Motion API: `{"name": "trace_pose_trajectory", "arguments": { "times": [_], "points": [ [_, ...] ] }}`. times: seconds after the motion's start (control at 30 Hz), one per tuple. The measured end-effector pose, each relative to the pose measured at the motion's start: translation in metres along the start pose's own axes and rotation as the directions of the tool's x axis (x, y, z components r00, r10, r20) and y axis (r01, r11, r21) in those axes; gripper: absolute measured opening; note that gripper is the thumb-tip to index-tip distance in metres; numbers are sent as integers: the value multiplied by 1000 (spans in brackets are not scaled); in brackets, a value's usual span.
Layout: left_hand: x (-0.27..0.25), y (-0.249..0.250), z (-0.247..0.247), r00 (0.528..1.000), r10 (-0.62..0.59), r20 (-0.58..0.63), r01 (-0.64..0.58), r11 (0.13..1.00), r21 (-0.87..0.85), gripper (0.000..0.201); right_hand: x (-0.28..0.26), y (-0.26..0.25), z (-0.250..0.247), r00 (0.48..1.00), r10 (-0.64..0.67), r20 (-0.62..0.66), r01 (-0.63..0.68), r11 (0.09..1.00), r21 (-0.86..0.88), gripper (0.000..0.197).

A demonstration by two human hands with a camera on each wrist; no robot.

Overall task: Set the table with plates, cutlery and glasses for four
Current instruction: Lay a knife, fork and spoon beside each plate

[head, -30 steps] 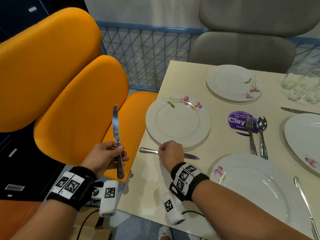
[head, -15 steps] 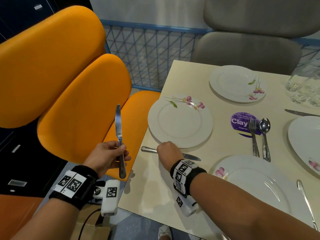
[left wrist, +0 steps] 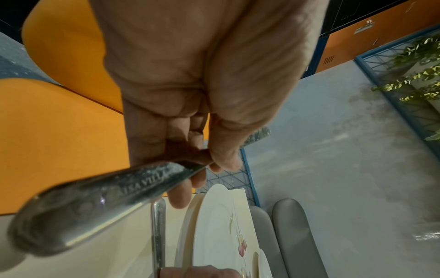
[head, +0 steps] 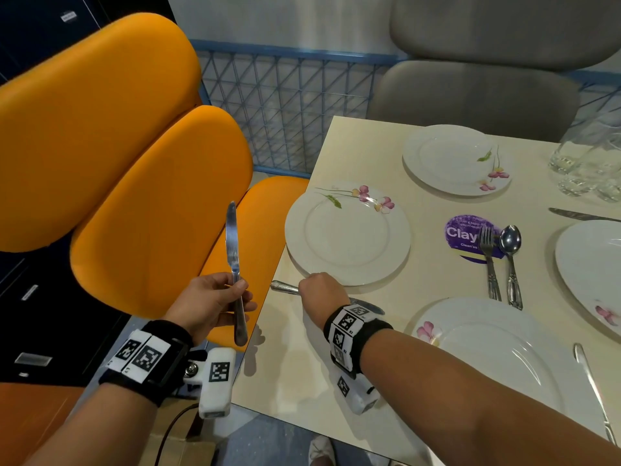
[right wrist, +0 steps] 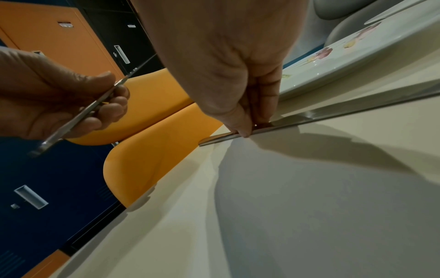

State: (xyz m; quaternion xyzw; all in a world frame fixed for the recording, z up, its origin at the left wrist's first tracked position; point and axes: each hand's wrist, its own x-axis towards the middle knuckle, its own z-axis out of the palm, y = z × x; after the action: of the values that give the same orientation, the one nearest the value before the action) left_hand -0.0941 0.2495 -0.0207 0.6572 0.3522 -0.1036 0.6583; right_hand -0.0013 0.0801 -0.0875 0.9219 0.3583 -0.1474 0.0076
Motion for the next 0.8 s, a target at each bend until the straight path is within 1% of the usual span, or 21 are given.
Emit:
{"name": "trace_pose_trajectory", "arguments": {
  "times": [0.53,0.8],
  "points": [
    [1,-1,4,1000,3,16,-4,1000,13,13,0,-1,-1,1000,1,10,-1,1000,-13,24],
    [1,1,11,999,15,35,-16,1000,24,20,0,0,-3,1000,-1,24,2,1000,-7,24]
  ]
}}
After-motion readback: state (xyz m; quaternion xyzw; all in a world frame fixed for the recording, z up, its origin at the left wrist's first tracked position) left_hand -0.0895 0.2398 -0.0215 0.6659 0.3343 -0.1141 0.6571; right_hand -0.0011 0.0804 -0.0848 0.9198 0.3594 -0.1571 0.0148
